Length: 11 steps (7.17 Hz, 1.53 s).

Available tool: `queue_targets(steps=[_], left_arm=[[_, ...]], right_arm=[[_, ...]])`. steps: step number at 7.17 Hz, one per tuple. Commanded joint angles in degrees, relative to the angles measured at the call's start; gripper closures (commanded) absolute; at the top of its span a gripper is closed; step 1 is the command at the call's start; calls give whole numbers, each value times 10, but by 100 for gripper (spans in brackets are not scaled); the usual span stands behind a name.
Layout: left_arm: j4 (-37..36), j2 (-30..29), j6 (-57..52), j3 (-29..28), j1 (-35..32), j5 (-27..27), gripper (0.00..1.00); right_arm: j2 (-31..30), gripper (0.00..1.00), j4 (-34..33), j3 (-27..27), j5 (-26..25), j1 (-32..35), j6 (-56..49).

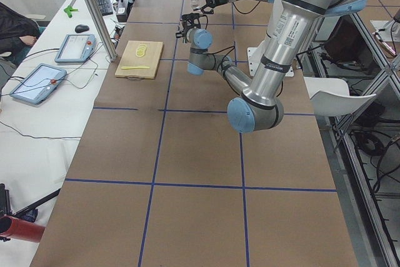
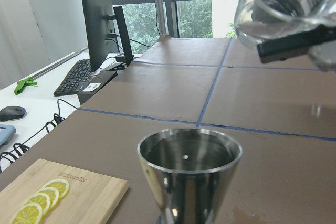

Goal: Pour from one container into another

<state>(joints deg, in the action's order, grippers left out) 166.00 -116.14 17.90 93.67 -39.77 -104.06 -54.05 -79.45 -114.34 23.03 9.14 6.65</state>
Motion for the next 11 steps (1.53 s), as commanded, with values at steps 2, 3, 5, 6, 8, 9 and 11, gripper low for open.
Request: queue_targets(steps=[2, 3, 5, 6, 8, 9, 11], left_arm=[[1, 61, 81, 56, -42, -1, 100], [4, 91, 112, 86, -55, -1, 100], [81, 164, 163, 96, -65, 52, 100], [111, 194, 170, 99, -65, 101, 100], [122, 255, 227, 122, -65, 213, 100], [122, 281, 243, 135, -60, 274, 100], [118, 306, 272, 135, -48, 379, 100]], right_arm=[[-2, 100, 0, -1, 0, 0, 0], [-2, 100, 0, -1, 1, 0, 0], [-2, 100, 1, -1, 0, 0, 0], [-3, 100, 1, -1, 0, 0, 0], [-3, 100, 1, -1, 0, 0, 1], [-3, 100, 1, -1, 0, 0, 1], [-4, 100, 1, -1, 0, 0, 1]])
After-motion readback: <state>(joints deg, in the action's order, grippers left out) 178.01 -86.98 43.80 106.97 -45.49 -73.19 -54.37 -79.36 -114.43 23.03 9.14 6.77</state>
